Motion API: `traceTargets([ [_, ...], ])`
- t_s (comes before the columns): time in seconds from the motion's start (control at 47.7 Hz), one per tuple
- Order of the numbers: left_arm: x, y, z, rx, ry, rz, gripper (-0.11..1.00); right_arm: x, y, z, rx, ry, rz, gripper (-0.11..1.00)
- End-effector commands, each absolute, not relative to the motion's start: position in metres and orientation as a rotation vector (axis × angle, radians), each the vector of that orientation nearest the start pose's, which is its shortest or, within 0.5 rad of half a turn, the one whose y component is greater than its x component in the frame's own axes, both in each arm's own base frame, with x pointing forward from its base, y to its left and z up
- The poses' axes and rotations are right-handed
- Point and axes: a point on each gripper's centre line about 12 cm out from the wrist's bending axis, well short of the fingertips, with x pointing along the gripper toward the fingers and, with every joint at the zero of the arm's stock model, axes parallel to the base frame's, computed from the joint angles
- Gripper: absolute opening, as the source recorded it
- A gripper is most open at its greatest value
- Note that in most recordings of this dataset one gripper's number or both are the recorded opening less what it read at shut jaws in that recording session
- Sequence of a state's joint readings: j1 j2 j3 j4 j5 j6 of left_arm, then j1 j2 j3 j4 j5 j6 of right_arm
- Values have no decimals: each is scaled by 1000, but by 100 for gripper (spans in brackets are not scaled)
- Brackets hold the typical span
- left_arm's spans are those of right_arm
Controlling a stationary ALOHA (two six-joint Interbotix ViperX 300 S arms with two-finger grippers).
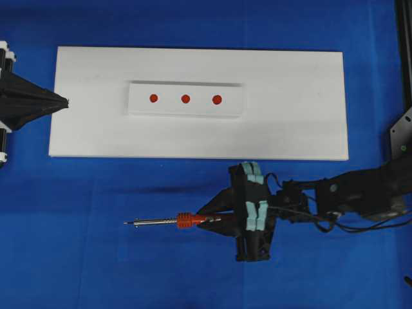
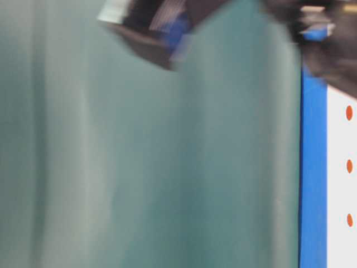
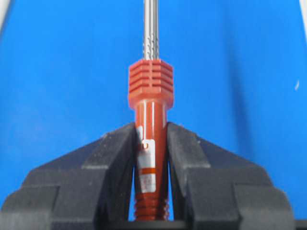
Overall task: Touch the tip of the soldering iron to the mark.
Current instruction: 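Close the right gripper on the red handle of the soldering iron, then lift the soldering iron with the right gripper toward the red dots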
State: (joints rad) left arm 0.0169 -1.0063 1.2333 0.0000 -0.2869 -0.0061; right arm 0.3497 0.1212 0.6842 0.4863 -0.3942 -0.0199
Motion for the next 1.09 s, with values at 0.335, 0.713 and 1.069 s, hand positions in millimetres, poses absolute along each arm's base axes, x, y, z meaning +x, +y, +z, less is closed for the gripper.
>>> traceTargets([
  [0.335,189,3,284,-5,-87,17,0,372,110,230,276,409,151,6],
  [0.713,189,4,285,-5,-89,19,0,374,96,228,265,434,129,6],
  [1.069,189,4,284,-5,-87,19,0,373,39,235,173,471,46,6],
])
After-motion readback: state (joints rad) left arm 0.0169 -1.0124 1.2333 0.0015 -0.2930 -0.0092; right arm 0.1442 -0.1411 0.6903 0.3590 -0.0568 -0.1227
